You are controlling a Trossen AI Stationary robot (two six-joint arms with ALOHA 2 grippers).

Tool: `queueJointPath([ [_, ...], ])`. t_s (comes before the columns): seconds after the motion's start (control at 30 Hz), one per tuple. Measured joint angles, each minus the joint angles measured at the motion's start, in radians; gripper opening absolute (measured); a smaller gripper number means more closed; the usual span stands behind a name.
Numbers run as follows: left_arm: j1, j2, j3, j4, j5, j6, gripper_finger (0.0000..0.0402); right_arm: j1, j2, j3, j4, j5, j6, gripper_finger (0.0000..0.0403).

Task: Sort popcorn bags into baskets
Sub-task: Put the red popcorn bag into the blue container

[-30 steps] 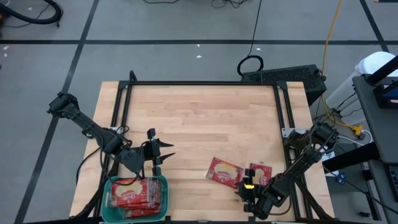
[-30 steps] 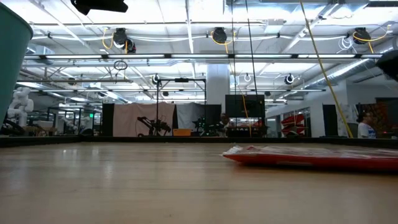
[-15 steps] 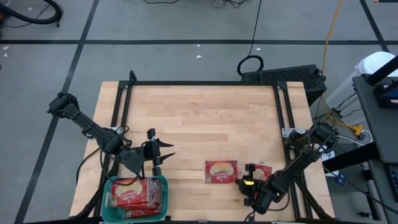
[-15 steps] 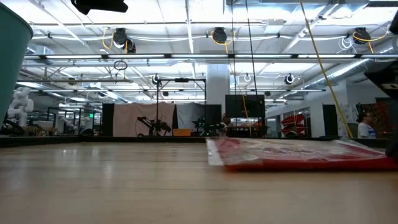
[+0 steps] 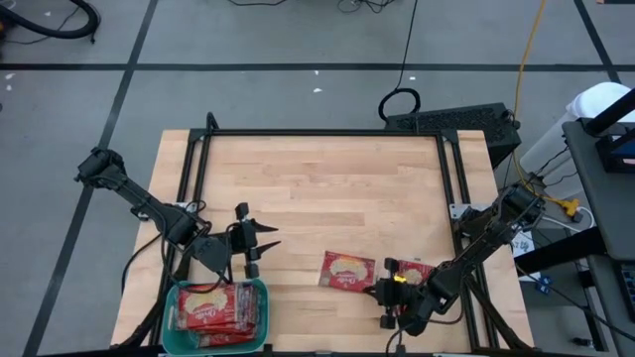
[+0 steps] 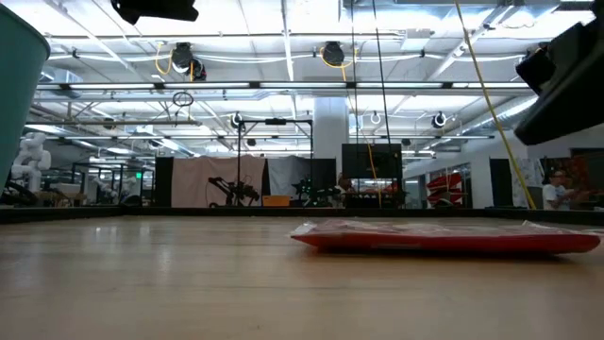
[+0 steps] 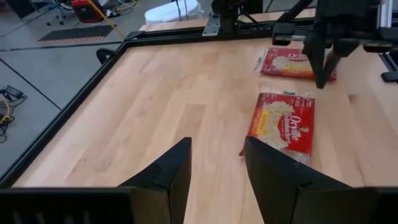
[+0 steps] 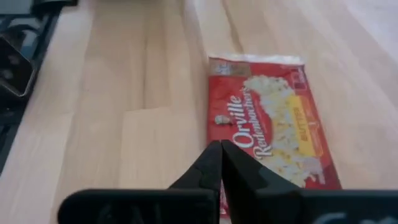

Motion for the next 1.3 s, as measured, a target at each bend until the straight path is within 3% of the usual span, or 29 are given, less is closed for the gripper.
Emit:
queueJointPath([
  [0.2, 0.057, 0.052, -0.037, 0.187, 0.020, 0.075, 0.0152, 0.022, -0.004, 0.001, -0.107, -0.101, -0.157, 0.0049],
  [0.47, 0.231, 0.283, -0.036, 0.478, 0.297, 0.217, 0.0152, 0.022, -0.003, -0.004, -0.310, -0.126, -0.236, 0.0139],
  [0.77, 0.362, 0.472, -0.037, 0.496, 0.474, 0.190, 0.0152, -0.007, 0.033, -0.072, -0.147, -0.119, -0.488, 0.0198],
  [1.03, 0.401, 0.521, -0.037, 0.544, 0.596, 0.189, 0.0152, -0.083, 0.084, -0.086, 0.045, -0.123, -0.675, 0.0163],
  [1.3, 0.399, 0.521, -0.037, 0.543, 0.598, 0.190, 0.0152, -0.146, 0.101, -0.091, 0.170, -0.120, -0.658, 0.0020],
])
